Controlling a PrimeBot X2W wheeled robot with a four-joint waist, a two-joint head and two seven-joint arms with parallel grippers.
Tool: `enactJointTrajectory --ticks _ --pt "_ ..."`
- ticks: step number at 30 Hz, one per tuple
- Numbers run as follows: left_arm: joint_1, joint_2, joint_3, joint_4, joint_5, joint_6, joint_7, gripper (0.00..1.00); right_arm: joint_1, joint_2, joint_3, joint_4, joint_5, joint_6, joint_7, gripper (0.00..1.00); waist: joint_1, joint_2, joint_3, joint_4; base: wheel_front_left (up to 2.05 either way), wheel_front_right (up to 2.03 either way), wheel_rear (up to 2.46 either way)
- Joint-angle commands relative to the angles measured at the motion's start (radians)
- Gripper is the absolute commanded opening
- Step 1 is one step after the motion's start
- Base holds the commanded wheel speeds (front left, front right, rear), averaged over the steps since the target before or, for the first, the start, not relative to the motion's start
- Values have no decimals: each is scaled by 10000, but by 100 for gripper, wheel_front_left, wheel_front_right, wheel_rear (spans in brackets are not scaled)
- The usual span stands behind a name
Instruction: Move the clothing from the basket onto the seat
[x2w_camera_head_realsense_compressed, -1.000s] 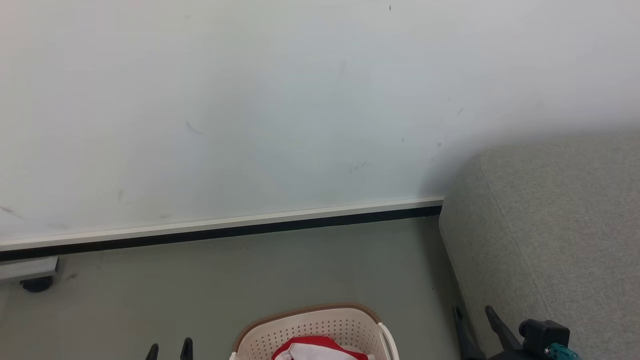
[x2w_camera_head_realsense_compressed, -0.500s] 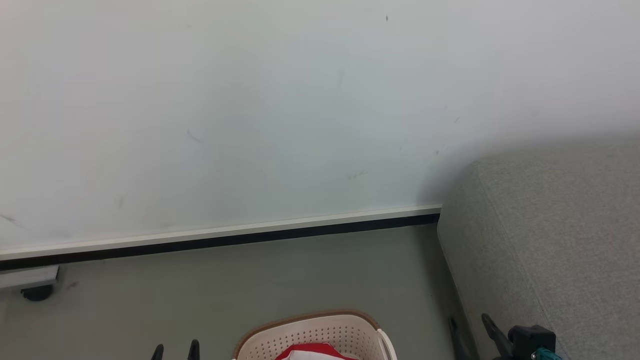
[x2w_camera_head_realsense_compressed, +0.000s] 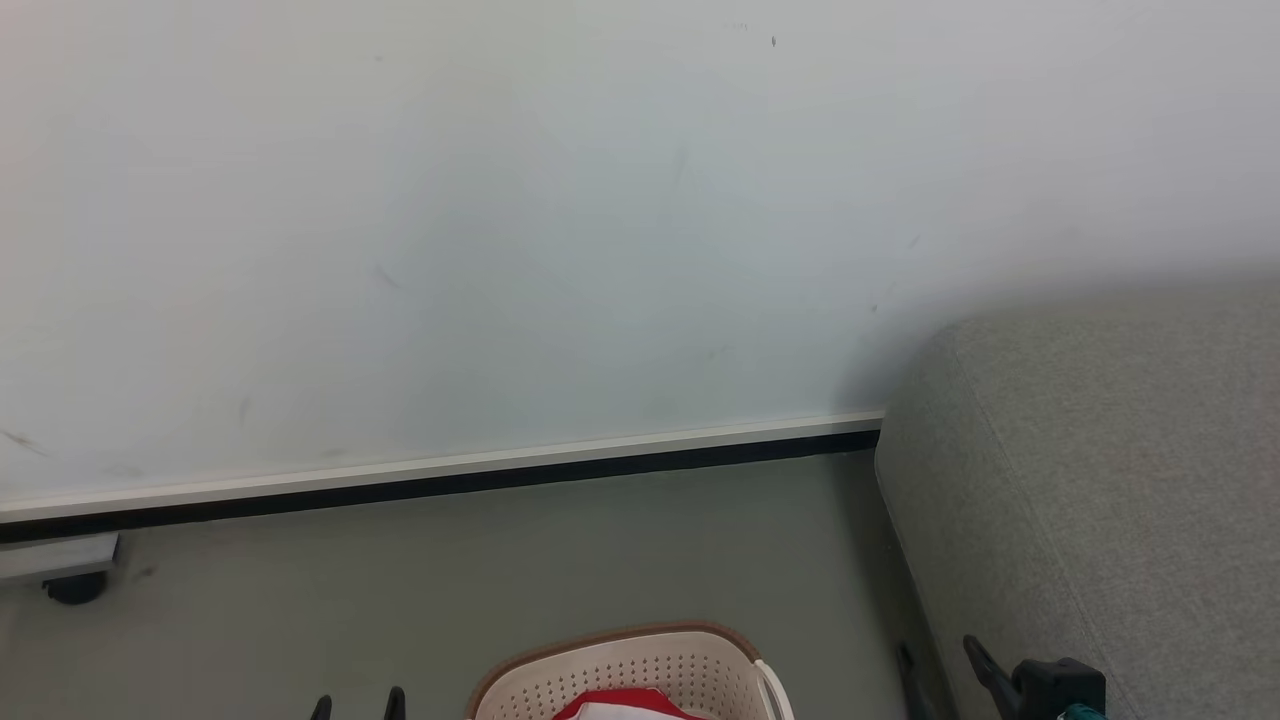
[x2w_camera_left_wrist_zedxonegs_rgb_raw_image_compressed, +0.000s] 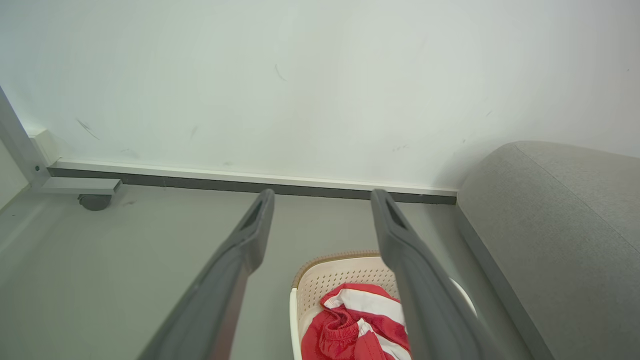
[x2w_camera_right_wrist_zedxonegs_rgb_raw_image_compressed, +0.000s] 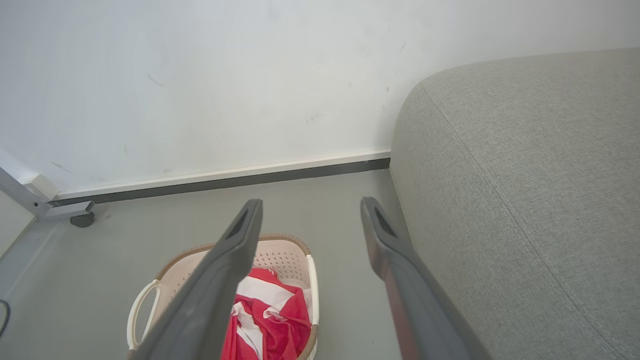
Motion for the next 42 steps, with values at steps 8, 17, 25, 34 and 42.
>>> enactJointTrajectory --ticks 8,17,25,34,42 --pt "265 14 -140 -396 -66 187 181 100 -31 19 -4 19 68 4 -25 100 1 0 41 0 0 0 0" --pt "390 2 -407 -303 -394 136 371 100 -210 17 221 -70 66 6 20 100 1 0 349 -528 0 0 0" --pt "-559 -6 -855 1258 -869 -41 683 100 -656 13 779 -533 -137 4 154 100 1 0 1670 -2545 0 0 0" --pt "-2956 340 -1250 2912 -486 -287 1230 100 -1433 22 886 -1043 265 4 -395 100 1 0 4377 -4023 0 0 0" --pt "-5436 674 -1855 4613 87 -637 1939 100 -1938 39 927 -1362 570 4 -896 100 1 0 6605 -4339 0 0 0"
